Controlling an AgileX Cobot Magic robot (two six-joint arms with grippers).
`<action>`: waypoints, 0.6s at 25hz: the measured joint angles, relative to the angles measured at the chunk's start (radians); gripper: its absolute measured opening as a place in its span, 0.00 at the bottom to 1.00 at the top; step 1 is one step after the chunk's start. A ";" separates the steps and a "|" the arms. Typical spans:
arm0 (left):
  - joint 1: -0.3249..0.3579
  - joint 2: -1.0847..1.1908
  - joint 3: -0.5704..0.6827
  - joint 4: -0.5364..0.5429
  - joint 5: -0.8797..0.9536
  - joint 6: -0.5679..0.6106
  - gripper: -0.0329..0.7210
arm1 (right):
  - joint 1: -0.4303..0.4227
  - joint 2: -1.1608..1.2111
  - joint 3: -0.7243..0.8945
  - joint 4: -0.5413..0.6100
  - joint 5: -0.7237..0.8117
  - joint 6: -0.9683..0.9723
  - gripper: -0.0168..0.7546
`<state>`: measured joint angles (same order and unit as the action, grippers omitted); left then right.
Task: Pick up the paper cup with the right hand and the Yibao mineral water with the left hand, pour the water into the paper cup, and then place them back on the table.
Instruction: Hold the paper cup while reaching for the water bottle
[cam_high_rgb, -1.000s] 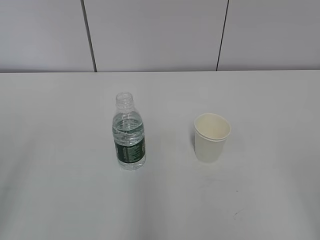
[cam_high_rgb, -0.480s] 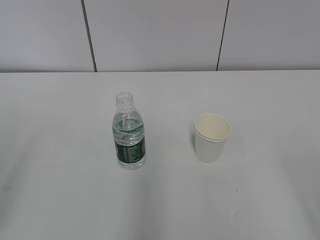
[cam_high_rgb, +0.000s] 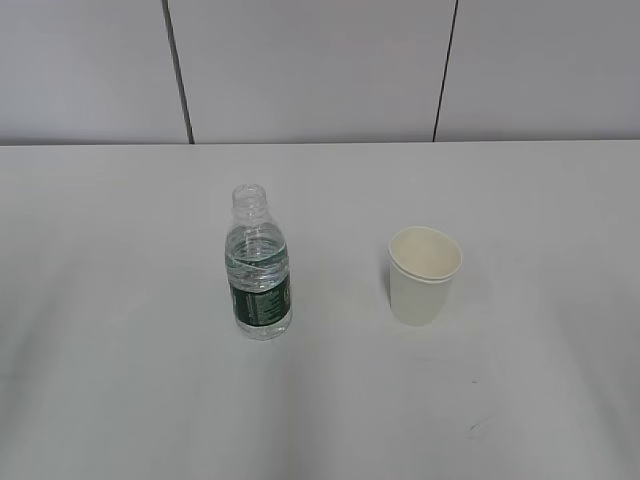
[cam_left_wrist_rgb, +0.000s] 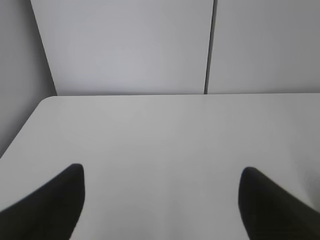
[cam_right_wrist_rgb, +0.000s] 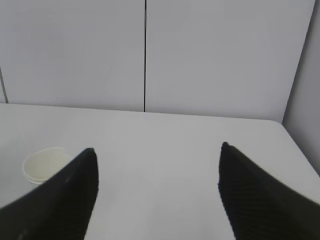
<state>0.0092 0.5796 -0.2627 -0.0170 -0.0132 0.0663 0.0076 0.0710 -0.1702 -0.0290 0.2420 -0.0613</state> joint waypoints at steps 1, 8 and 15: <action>0.000 0.014 0.000 0.001 -0.007 0.000 0.81 | 0.000 0.038 0.002 0.000 -0.017 0.000 0.78; -0.007 0.060 0.005 0.001 -0.043 0.000 0.81 | 0.000 0.321 0.020 -0.007 -0.201 0.000 0.78; -0.007 0.074 0.092 0.006 -0.259 0.000 0.81 | 0.000 0.490 0.022 -0.009 -0.316 0.000 0.78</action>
<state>0.0026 0.6532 -0.1709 -0.0106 -0.2718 0.0663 0.0076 0.5610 -0.1485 -0.0376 -0.0739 -0.0613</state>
